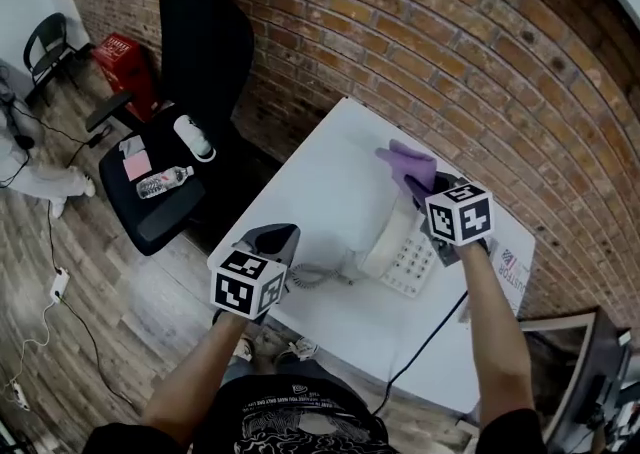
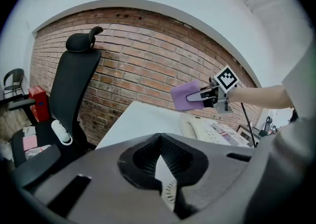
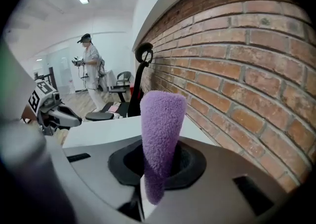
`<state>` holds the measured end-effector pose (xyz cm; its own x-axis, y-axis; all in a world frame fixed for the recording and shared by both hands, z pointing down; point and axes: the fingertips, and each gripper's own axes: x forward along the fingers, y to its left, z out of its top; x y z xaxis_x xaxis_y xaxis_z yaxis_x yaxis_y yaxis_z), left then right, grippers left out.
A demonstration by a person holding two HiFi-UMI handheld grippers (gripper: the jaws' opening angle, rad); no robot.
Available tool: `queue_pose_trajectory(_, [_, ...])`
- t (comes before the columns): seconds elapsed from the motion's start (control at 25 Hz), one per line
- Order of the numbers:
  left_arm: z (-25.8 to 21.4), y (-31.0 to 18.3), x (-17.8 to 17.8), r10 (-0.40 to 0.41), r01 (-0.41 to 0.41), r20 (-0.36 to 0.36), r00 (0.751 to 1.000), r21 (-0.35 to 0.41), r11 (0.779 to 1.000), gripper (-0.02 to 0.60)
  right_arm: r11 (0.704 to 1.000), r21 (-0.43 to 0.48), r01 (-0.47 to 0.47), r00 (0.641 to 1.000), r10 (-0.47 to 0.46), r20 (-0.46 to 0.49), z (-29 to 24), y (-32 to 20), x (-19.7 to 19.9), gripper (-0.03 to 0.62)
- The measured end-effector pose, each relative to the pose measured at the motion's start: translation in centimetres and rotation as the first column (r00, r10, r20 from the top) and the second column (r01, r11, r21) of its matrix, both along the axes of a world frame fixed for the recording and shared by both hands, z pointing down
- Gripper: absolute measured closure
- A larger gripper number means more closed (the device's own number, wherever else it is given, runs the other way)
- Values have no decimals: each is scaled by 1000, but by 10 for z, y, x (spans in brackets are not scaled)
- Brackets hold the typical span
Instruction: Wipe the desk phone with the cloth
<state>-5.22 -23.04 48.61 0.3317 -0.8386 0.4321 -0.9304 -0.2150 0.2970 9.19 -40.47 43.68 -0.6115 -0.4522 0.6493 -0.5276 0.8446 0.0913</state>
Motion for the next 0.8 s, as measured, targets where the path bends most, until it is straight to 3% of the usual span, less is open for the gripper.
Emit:
queue_pose_trajectory(0.24, [3, 4, -19, -74, 74, 5, 997, -11, 997, 577, 991, -18, 131, 982, -132, -138, 25, -17, -22, 549])
queue_pose_trajectory(0.48, [3, 9, -36, -115, 115, 17, 993, -11, 993, 577, 953, -121, 276, 904, -300, -303, 58, -12, -37, 549])
queue_pose_trajectory(0.8, [7, 22, -55, -140, 140, 22, 990, -29, 990, 577, 910, -247, 333, 805, -411, -429, 86, 7, -47, 549])
